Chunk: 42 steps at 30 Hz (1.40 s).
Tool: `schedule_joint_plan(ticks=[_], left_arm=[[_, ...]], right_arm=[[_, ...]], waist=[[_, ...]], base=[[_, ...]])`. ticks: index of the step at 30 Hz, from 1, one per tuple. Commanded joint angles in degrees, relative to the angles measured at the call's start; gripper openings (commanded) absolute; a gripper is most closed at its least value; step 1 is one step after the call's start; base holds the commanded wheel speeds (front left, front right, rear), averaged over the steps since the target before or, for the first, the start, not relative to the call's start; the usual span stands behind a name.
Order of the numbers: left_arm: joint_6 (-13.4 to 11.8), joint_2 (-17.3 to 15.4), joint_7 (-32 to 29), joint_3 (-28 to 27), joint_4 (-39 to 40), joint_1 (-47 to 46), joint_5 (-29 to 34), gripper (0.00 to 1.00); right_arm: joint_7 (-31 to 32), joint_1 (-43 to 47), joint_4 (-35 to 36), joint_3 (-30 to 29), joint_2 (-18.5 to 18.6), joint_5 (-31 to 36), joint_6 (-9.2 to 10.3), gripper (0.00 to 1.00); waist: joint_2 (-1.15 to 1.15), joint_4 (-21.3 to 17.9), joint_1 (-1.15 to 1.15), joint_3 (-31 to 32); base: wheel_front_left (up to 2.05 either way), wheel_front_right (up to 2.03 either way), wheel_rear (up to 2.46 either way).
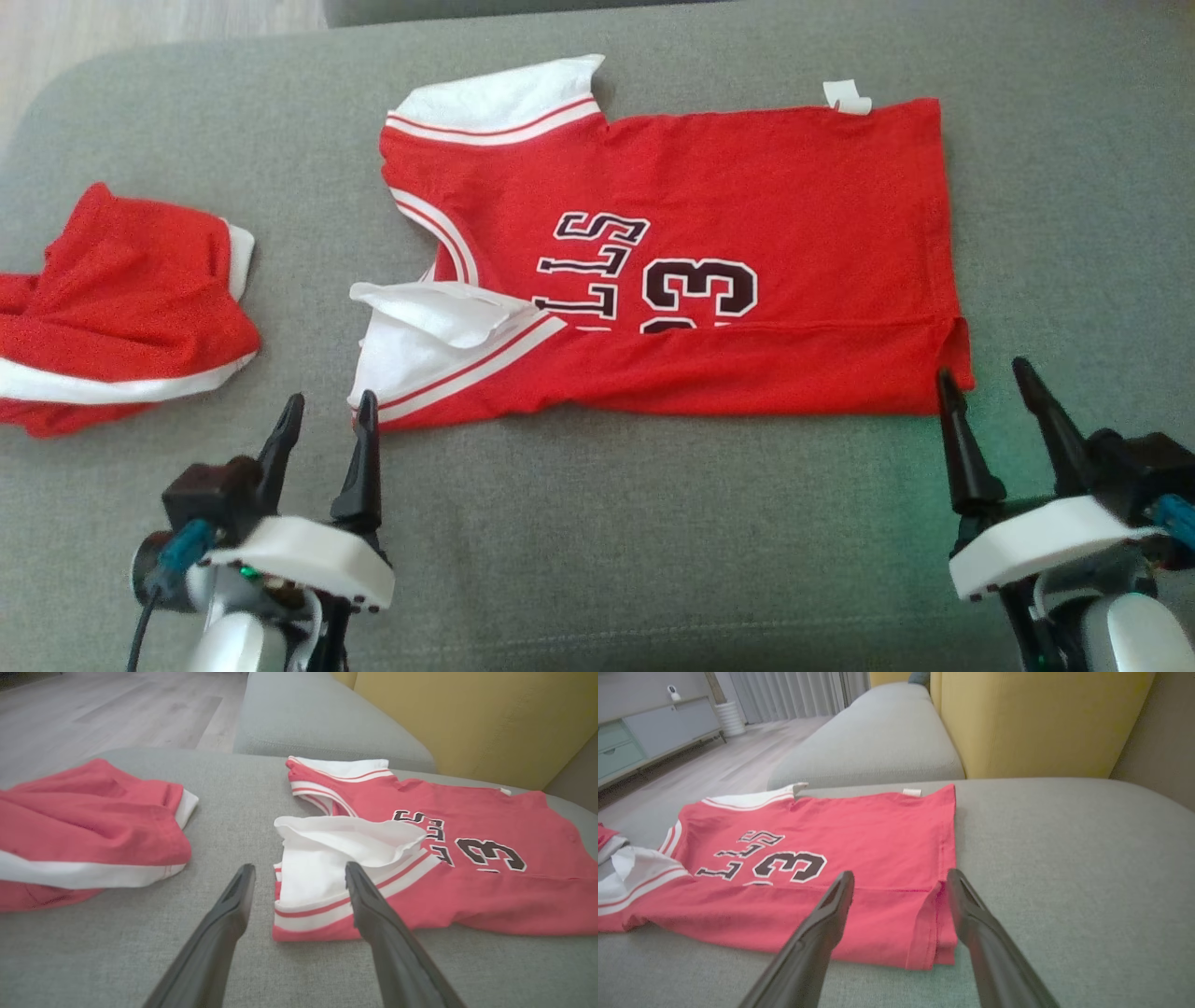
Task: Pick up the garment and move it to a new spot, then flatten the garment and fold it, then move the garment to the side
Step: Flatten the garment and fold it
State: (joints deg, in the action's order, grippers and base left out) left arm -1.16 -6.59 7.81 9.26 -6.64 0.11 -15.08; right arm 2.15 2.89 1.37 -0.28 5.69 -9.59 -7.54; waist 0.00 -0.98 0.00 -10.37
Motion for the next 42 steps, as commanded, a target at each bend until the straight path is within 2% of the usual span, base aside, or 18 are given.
schedule_joint_plan(ticks=[1,13,24,25,26,27,28,29,30,31,37,42], left_arm=[[0.5,0.0,-0.2,-1.4,0.3,-3.5,-0.9,1.00],[3.4,0.6,-1.5,-0.7,-10.9,-8.7,-4.6,1.00],[4.9,0.6,-2.2,-0.7,-16.8,-12.6,-7.1,1.00],[5.1,0.6,-2.5,-0.5,-17.3,-12.9,-7.3,0.97],[5.3,0.6,-2.6,-0.4,-17.6,-13.3,-7.5,0.82],[5.4,0.5,-2.8,-0.2,-18.0,-13.5,-7.5,0.52],[5.5,0.5,-3.0,-0.1,-18.4,-13.8,-7.6,0.36],[5.6,0.5,-2.9,0.0,-18.7,-14.1,-7.8,0.13],[5.7,0.5,-2.8,0.0,-19.0,-14.3,-7.9,0.00],[5.7,0.5,-2.7,0.0,-19.3,-14.4,-8.0,0.00],[5.7,0.2,-1.5,-0.1,-20.3,-14.6,-8.3,0.00],[4.4,-0.7,-0.8,-1.3,-18.6,-12.6,-8.9,0.00]], right_arm=[[0.5,-1.9,0.9,1.3,0.5,-0.3,0.05,1.00],[4.5,-5.1,-6.0,-1.0,-0.2,0.1,0.05,1.00],[6.2,-8.8,-10.0,-3.0,-1.0,1.6,0.05,1.00],[6.6,-9.1,-10.3,-3.2,-1.1,1.7,0.05,1.00],[7.1,-9.4,-10.7,-3.4,-1.2,1.7,0.05,1.00],[7.6,-9.7,-11.1,-3.5,-1.2,1.7,0.05,1.00],[8.1,-10.0,-11.5,-3.6,-1.3,1.7,0.05,0.98],[8.4,-10.2,-11.8,-3.7,-1.4,1.5,0.05,0.57],[8.5,-10.4,-11.9,-3.8,-1.4,1.5,0.05,0.23],[8.7,-10.6,-12.1,-3.9,-1.5,1.4,0.05,0.00],[8.9,-10.4,-12.5,-4.6,-1.7,0.6,0.05,0.00],[9.2,-9.3,-11.0,-4.0,-1.4,-0.5,0.05,0.00]], waist=[[0.00,0.0,0.00,-0.8],[0.00,0.0,0.00,-5.2],[0.00,0.4,0.00,-7.8],[0.00,0.4,0.00,-8.0],[0.00,0.4,0.00,-8.1],[0.00,0.5,0.00,-8.3],[0.00,0.5,0.00,-8.4],[0.00,0.5,0.00,-8.5],[0.00,0.6,0.00,-8.5],[0.00,0.6,0.00,-8.5],[0.00,0.9,0.00,-7.8],[0.00,0.5,0.00,-6.6]], base=[[0.00,0.00,0.00],[0.00,0.00,0.00],[0.00,0.00,0.00],[0.00,0.00,0.00],[0.00,0.00,0.00],[0.00,0.00,0.00],[0.00,0.00,0.00],[0.00,0.00,0.00],[0.00,0.00,0.00],[0.00,0.00,0.00],[0.00,0.00,0.00],[0.00,0.00,0.00]])
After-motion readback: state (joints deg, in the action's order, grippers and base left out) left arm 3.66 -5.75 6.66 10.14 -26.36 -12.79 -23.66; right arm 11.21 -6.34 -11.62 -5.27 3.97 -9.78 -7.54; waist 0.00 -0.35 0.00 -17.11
